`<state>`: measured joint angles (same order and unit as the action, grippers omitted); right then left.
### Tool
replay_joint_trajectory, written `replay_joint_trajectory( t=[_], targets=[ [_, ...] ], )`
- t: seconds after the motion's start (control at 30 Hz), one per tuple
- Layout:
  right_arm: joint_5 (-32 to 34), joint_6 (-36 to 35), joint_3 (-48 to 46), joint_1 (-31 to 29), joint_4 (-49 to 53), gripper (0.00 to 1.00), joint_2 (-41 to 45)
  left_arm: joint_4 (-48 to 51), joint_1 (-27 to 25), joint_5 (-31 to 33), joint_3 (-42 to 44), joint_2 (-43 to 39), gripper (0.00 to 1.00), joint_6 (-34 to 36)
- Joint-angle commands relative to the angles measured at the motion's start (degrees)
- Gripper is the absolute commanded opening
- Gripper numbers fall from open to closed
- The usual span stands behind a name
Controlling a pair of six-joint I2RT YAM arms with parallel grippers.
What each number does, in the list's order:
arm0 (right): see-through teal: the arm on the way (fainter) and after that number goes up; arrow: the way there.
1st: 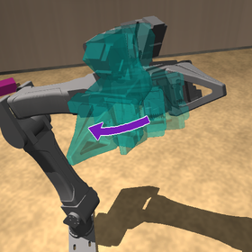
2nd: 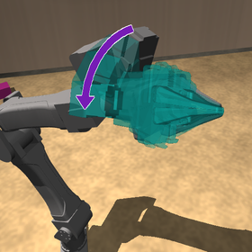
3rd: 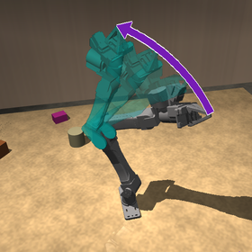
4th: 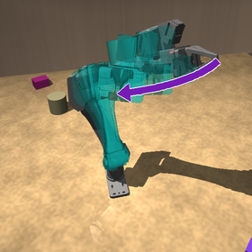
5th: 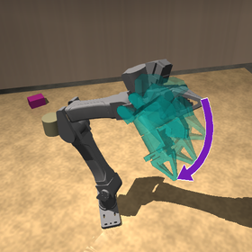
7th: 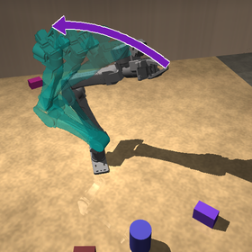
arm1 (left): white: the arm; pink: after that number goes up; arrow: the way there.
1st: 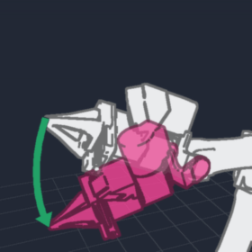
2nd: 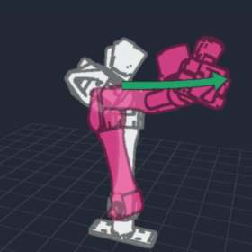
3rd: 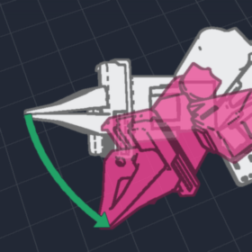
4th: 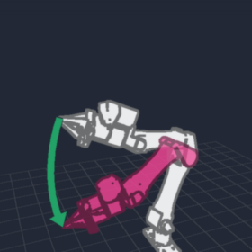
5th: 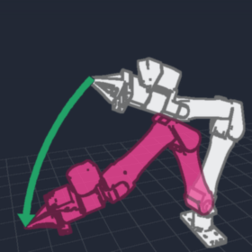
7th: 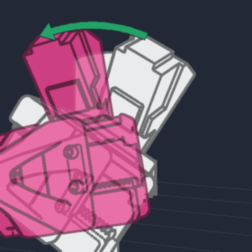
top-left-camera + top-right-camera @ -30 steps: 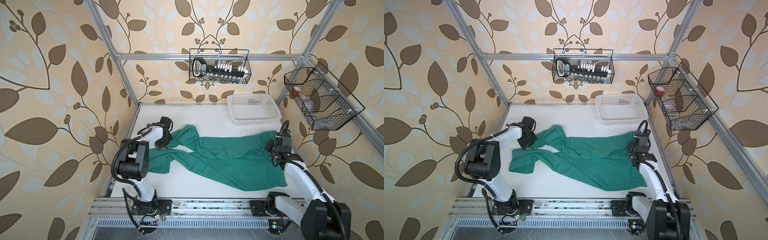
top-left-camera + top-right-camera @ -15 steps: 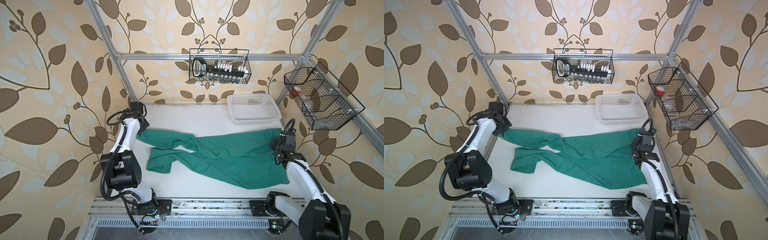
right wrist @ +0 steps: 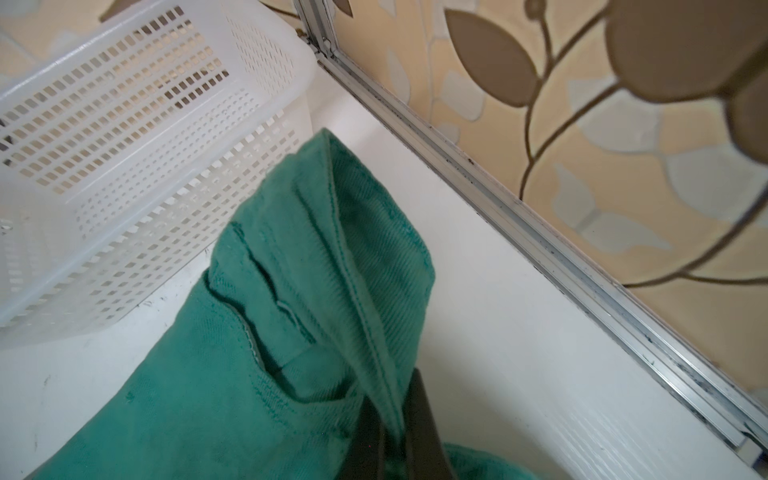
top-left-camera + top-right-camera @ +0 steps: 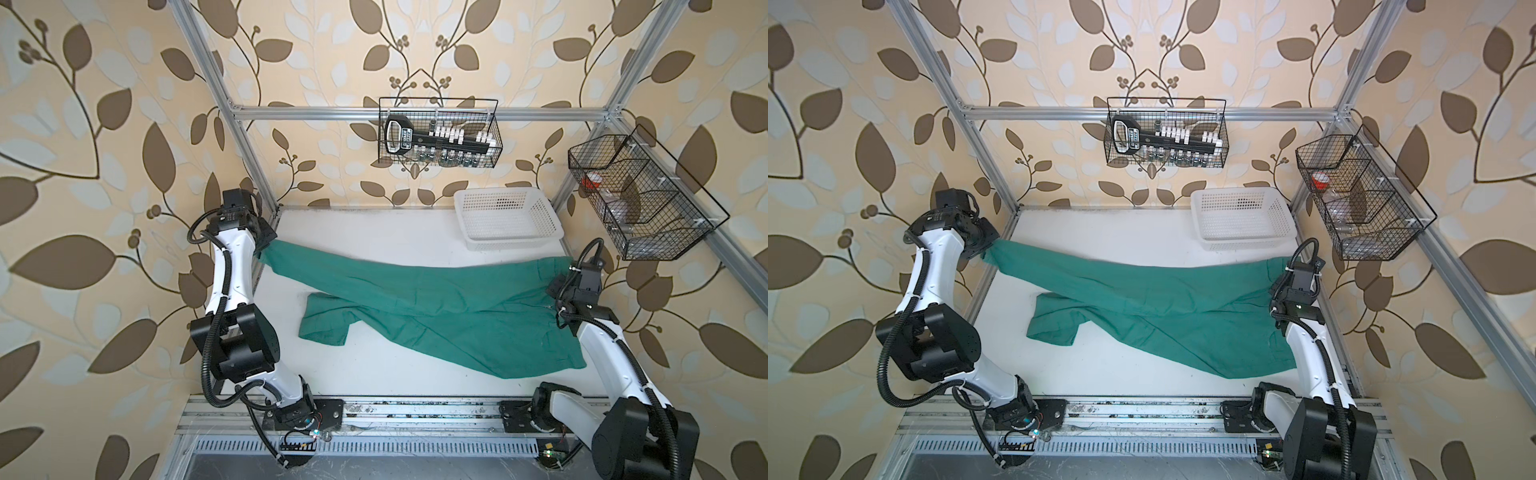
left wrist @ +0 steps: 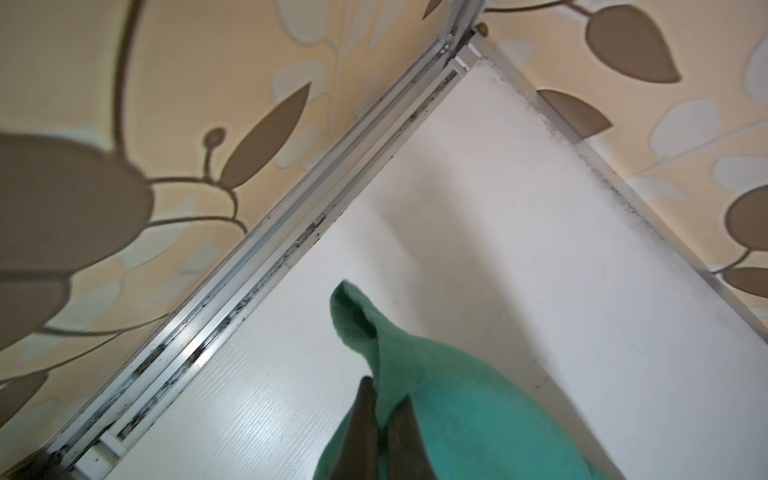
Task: Fold and stack the trousers
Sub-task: 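Pull the waistband apart with both grippers and lay it flat, then release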
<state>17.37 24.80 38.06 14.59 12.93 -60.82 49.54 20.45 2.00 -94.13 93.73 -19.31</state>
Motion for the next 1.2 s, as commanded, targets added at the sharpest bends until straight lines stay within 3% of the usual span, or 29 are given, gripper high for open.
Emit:
replay_joint_trajectory(
  t=[0.0, 0.27, 0.43, 0.67, 0.87, 1.17],
  targets=[
    [1.2, 1.3, 3.4, 0.4, -5.6, 0.00, -0.9, 1.1, 0.1, -7.9, -2.7, 3.3, 0.00, 2.2],
    [-0.2, 4.2, 0.1, 2.1, -16.6, 0.00, -3.9, -4.4, 0.1, -7.7, -0.6, 6.9, 0.00, 3.7],
    [0.7, 1.0, 2.8, 2.2, -13.1, 0.00, -14.4, -4.7, 0.0, -7.7, 0.1, 13.3, 0.00, 3.4],
    [3.3, -2.8, 7.0, 2.3, -12.6, 0.00, -21.5, -5.3, -0.8, -9.0, -0.4, 18.7, 0.00, 4.0],
    [5.8, -4.5, 10.2, 3.3, -14.4, 0.00, -24.5, -5.3, -1.2, -5.0, -1.4, 19.6, 0.00, 4.8],
    [3.9, -4.2, 15.1, 5.2, -11.5, 0.03, -33.0, -5.9, -2.8, -6.9, -1.8, 21.4, 0.00, 5.0]
  ],
)
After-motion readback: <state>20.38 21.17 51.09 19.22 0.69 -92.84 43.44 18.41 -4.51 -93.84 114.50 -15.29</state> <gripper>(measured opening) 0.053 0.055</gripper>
